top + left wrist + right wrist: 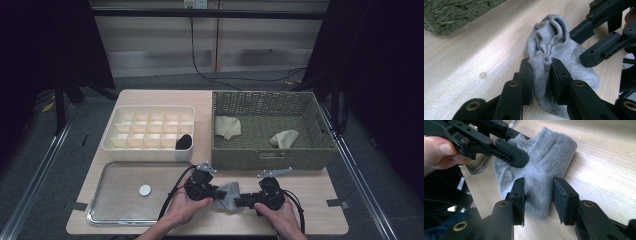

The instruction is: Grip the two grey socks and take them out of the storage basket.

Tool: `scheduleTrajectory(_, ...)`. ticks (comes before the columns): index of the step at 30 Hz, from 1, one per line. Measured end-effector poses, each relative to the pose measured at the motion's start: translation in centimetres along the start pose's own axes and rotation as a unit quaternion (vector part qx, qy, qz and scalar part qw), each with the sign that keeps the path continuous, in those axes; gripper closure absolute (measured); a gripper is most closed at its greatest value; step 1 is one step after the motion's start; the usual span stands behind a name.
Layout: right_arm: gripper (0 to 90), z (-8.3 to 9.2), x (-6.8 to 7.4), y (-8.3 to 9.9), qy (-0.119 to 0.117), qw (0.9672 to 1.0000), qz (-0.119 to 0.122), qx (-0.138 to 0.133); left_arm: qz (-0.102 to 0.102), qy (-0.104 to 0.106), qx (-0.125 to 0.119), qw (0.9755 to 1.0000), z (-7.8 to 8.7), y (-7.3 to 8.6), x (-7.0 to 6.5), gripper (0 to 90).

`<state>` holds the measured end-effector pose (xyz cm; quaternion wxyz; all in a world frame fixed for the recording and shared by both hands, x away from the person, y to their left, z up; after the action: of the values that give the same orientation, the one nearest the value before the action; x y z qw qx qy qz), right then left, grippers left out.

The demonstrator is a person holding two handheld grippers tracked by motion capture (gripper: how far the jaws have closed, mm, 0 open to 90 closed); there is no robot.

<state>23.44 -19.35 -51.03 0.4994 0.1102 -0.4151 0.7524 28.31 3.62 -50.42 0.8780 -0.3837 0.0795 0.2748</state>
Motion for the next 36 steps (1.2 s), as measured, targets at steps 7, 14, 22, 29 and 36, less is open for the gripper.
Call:
scheduleTrajectory(7, 77.7, -0.3, -0.2, -0.2, -0.01, 0.9999, -0.014, -0.002, -0.003, -0.004, 0.002, 1.0, 0.1, 0.0, 0.0, 74.0)
scheduleTrajectory(14, 83.8, 0.5, 0.5, -0.9, -0.011, 0.9994, 0.002, -0.033, 0.004, -0.005, 0.0, 1.0, 0.1, 0.1, -0.1, 74.0)
scheduleTrajectory(22, 84.5, 1.2, 1.6, -1.3, -0.02, 0.9981, 0.033, -0.049, 0.001, -0.013, 0.001, 0.9999, -0.5, 0.0, -1.3, 74.1)
scheduleTrajectory(29, 84.6, 0.8, 2.2, -1.0, -0.025, 0.9976, 0.048, -0.043, 0.012, -0.007, -0.008, 0.9999, -0.5, 0.1, -1.1, 72.7)
scheduleTrajectory(36, 84.6, 1.4, 1.4, -0.7, -0.005, 0.9983, 0.038, -0.044, 0.027, 0.017, -0.019, 0.9993, 1.0, -0.1, -0.8, 55.8)
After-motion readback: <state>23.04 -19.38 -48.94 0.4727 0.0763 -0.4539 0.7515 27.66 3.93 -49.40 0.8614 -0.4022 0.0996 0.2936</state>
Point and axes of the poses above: each handheld gripper's, and its own axes: z roughly backward along the jaws, y roughly out of its underside, x roughly to its left, the point moved 1 cm from there along -z, roughly forward along the jaws, and after that the axes turned 3 degrees about -z, right-handed, at the moved point
